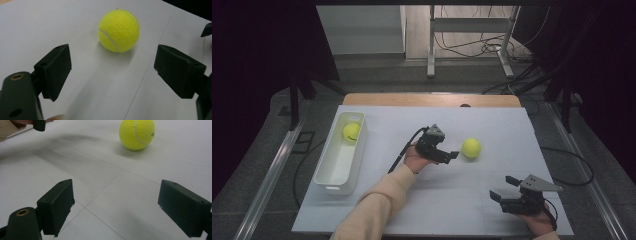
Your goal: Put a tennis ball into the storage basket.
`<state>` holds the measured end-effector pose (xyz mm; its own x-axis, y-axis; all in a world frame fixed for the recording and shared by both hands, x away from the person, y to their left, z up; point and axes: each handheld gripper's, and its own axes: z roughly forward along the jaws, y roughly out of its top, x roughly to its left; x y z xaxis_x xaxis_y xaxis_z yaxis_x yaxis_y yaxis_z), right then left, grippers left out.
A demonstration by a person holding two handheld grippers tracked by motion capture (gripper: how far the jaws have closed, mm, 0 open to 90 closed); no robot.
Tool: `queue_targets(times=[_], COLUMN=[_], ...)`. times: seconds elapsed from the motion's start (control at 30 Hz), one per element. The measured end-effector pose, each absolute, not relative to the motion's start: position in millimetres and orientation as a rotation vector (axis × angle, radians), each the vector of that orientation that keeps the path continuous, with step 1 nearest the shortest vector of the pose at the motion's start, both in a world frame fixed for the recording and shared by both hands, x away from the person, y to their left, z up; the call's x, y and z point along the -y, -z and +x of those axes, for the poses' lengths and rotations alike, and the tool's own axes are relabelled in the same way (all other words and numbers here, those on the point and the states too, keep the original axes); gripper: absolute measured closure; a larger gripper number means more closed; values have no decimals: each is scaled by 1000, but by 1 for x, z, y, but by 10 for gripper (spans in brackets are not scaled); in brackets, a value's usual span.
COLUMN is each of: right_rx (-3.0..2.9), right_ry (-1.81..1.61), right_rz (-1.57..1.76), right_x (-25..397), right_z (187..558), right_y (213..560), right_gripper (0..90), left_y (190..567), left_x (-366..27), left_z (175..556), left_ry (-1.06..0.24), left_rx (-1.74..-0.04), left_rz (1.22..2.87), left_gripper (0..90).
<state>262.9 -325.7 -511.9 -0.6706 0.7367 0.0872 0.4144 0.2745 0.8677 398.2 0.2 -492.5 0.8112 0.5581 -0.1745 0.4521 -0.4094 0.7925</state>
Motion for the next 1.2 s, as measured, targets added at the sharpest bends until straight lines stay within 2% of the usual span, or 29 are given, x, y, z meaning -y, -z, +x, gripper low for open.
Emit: queue_targets(times=[0.57,1.2], right_rx=[-2219,-2222], right_ry=[-1346,-1351], right_rz=[1046,1043], right_x=[326,325], right_z=[263,263], right_y=[512,512], right_gripper=[137,137], left_y=[499,501], left_x=[23,47], left_z=[404,411], left_ry=[-114,-97], left_rx=[-707,-709], left_rz=[2076,2120], left_gripper=[148,94])
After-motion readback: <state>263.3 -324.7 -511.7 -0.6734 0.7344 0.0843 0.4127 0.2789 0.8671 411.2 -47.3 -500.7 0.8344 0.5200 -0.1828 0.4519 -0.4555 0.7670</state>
